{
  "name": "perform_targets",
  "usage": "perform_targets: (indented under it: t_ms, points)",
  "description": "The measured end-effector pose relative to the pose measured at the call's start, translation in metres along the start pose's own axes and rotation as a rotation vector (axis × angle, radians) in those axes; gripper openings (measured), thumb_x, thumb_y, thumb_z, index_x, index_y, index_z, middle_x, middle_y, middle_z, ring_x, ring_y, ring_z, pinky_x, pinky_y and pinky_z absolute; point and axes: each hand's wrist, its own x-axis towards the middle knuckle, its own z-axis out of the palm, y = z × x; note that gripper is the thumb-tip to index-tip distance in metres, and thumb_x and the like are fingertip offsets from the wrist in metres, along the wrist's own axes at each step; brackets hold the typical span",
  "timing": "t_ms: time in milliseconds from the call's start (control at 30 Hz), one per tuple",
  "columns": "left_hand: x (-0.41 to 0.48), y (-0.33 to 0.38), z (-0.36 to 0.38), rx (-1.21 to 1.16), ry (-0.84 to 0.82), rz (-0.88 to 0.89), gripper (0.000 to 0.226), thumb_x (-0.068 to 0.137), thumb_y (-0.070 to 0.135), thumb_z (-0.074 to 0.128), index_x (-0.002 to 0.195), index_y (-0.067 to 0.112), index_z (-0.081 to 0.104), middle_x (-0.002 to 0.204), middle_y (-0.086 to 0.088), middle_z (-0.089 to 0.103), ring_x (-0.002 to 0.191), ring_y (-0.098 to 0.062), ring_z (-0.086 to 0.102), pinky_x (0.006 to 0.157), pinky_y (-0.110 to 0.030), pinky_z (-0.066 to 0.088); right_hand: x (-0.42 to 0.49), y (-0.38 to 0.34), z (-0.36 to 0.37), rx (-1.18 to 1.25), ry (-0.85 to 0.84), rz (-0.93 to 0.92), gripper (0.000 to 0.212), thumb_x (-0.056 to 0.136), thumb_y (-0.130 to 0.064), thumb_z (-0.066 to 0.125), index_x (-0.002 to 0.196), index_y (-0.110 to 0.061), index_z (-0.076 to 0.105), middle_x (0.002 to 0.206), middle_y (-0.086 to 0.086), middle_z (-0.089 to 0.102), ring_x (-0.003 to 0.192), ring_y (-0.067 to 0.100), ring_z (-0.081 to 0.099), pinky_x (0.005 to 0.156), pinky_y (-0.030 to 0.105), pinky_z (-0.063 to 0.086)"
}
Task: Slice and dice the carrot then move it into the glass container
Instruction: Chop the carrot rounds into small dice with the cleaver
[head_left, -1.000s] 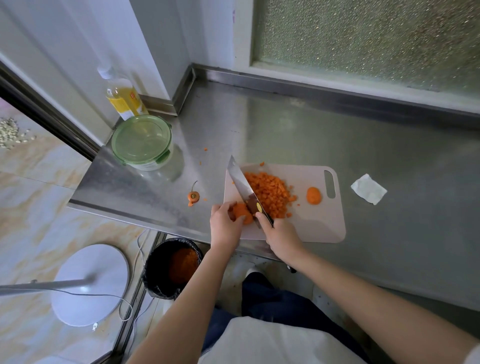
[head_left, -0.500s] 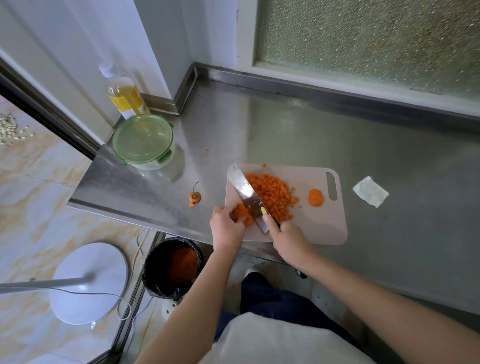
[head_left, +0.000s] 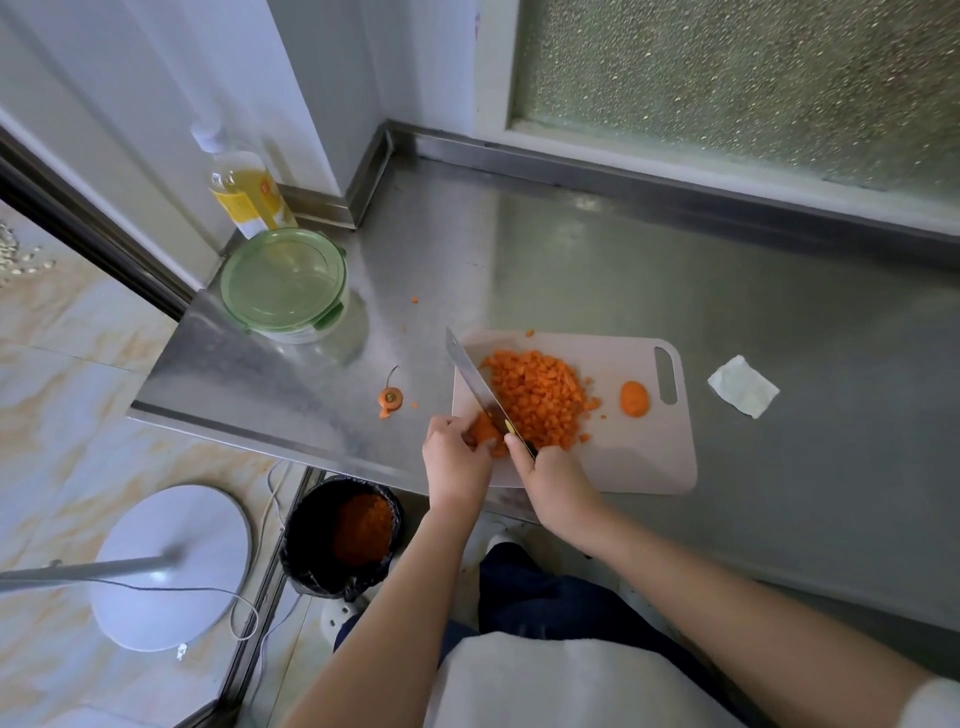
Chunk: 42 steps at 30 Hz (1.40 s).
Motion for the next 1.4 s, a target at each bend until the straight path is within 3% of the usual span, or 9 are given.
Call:
perform_targets:
  t_ms: [100,367,467,600,833,1200,1400]
  points:
    - [0.001,-0.001,0.0,-0.016,0.009,-0.003,0.022,0.081,0.005,0.068,0.102,0.009,0.068,0.092,-0.003,0.048,0.083,-0.018,0.053,0.062,0.0,0.035,0.003,-0.001,0.005,0.02,0.032,-0.015,0.061,0.099,-0.048,0.032,0.052,-0.01,0.039,0.052,0.005,0.046,0.055,0.025,0.053,0.056,0.032,0.042]
    - [0.0,-0.002,-0.002,-0.061,0.021,0.006,0.027,0.078,0.007,0.071,0.104,0.016,0.07,0.09,-0.006,0.052,0.075,-0.011,0.049,0.063,0.0,0.036,0.009,-0.001,-0.003,0.067,0.001,-0.014,0.062,0.099,-0.048,0.031,0.05,-0.01,0.036,0.049,0.004,0.042,0.051,0.022,0.046,0.057,0.032,0.039]
    - [0.0,-0.004,-0.003,-0.064,0.013,-0.001,0.035,0.079,0.009,0.072,0.112,0.018,0.068,0.096,-0.008,0.055,0.081,-0.012,0.052,0.064,-0.006,0.036,0.011,0.002,-0.01,0.123,-0.004,-0.01,0.065,0.1,-0.049,0.029,0.047,-0.011,0.032,0.046,0.003,0.038,0.047,0.018,0.04,0.053,0.029,0.032]
    - [0.002,-0.005,-0.003,-0.058,0.002,0.001,0.037,0.08,0.01,0.071,0.116,0.017,0.066,0.1,-0.008,0.055,0.085,-0.014,0.054,0.077,-0.019,0.041,0.006,0.003,-0.013,0.187,0.023,0.016,0.065,0.099,-0.052,0.026,0.047,-0.013,0.03,0.045,0.001,0.036,0.045,0.016,0.038,0.052,0.028,0.031]
    - [0.0,-0.006,0.0,-0.102,0.068,-0.053,0.038,0.086,0.016,0.066,0.123,0.009,0.06,0.112,-0.007,0.059,0.093,-0.01,0.055,0.08,-0.012,0.036,-0.002,0.011,-0.015,0.194,0.027,0.028,0.065,0.099,-0.05,0.029,0.046,-0.012,0.03,0.043,0.002,0.035,0.041,0.015,0.035,0.044,0.021,0.025]
    - [0.001,-0.001,-0.001,-0.118,0.095,-0.119,0.022,0.082,0.011,0.07,0.104,0.008,0.068,0.102,-0.006,0.064,0.08,-0.007,0.054,0.063,0.004,0.034,-0.008,0.007,-0.015,0.132,-0.054,0.056,0.059,0.1,-0.049,0.028,0.053,-0.013,0.036,0.052,0.002,0.039,0.048,0.014,0.039,0.045,0.016,0.027]
    - [0.004,0.002,-0.006,-0.134,0.054,-0.148,0.021,0.081,0.01,0.071,0.101,0.007,0.071,0.096,-0.004,0.069,0.077,-0.007,0.056,0.062,0.002,0.034,-0.007,-0.001,-0.015,0.097,-0.082,0.068,0.054,0.1,-0.047,0.028,0.057,-0.015,0.035,0.056,0.002,0.039,0.051,0.011,0.037,0.047,0.016,0.029]
